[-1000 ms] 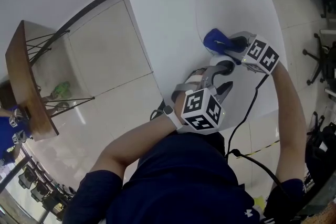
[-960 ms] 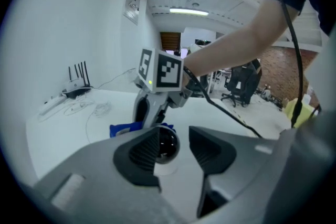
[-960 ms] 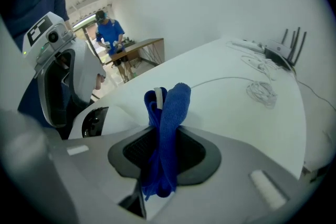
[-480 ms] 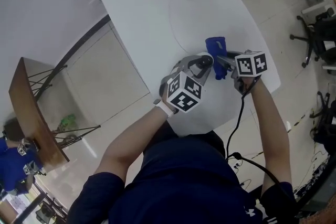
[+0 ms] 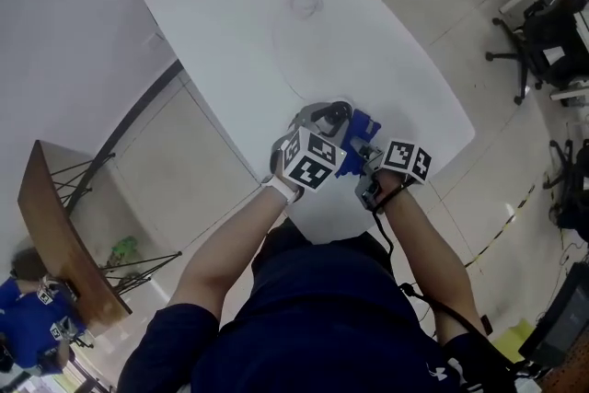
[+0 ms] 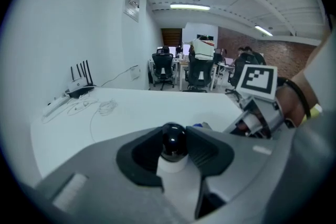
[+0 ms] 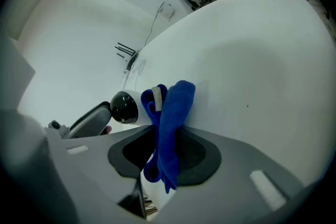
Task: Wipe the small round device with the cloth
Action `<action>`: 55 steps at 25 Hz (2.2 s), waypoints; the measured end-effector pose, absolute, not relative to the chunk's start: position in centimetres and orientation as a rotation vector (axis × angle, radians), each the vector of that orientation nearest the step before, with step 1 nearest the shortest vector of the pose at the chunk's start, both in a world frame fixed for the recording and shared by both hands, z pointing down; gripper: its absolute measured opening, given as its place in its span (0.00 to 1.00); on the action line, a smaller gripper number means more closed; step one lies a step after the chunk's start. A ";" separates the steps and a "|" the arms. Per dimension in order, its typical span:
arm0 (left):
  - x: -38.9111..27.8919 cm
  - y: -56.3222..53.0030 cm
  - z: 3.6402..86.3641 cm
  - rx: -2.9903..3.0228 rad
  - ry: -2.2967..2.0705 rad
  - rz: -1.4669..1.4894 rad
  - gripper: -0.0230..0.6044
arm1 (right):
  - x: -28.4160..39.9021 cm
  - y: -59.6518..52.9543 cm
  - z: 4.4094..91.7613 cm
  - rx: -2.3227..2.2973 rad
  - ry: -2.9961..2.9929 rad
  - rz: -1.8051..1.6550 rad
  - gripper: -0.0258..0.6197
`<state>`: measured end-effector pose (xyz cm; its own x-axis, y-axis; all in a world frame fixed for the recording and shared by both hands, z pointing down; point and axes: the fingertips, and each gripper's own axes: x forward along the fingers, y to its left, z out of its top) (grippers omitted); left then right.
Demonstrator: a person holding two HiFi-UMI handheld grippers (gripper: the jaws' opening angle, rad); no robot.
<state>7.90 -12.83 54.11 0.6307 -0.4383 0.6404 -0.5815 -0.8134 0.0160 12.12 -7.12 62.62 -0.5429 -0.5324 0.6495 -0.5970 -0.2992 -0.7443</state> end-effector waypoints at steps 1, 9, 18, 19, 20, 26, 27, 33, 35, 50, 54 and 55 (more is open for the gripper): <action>7.9 -12.8 54.2 2.637 -0.834 0.953 0.25 | 11.4 -6.7 62.6 1.464 -1.827 2.002 0.22; 8.2 -12.6 54.2 2.651 -0.823 0.965 0.26 | 6.8 -5.3 60.9 1.345 -1.951 2.048 0.22; 7.7 -10.7 48.2 2.694 -0.730 0.672 0.30 | 7.2 -5.2 53.8 1.291 -2.297 1.834 0.22; 7.1 -10.3 46.8 2.686 -0.713 0.588 0.30 | 7.5 -5.3 52.5 1.276 -2.353 1.819 0.22; 6.5 -9.9 45.7 2.660 -0.681 0.502 0.30 | 7.9 -5.4 51.2 1.260 -2.416 1.796 0.22; 3.9 -7.8 42.1 2.353 -0.298 0.003 0.56 | 7.6 -5.3 43.1 0.845 -2.862 1.621 0.22; 4.1 -7.1 41.5 2.316 -0.199 -0.051 0.57 | 7.2 -5.0 42.0 0.726 -2.924 1.614 0.22; 4.9 -3.7 38.2 2.240 0.096 -0.151 0.38 | 5.6 -3.9 40.1 0.434 -2.991 1.550 0.22; 4.8 -3.6 39.0 2.235 0.049 -0.147 0.33 | 5.5 -3.8 40.8 0.458 -2.960 1.554 0.22; 3.8 -10.7 44.1 2.302 -0.285 0.036 0.26 | 12.0 -10.0 43.3 1.180 -2.872 1.470 0.38; 5.2 -12.5 46.6 2.213 -0.163 0.168 0.25 | 14.3 -11.4 44.7 1.321 -2.806 1.531 0.32; 5.6 -12.7 47.1 2.200 -0.118 0.206 0.26 | 14.4 -11.5 45.1 1.327 -2.794 1.549 0.31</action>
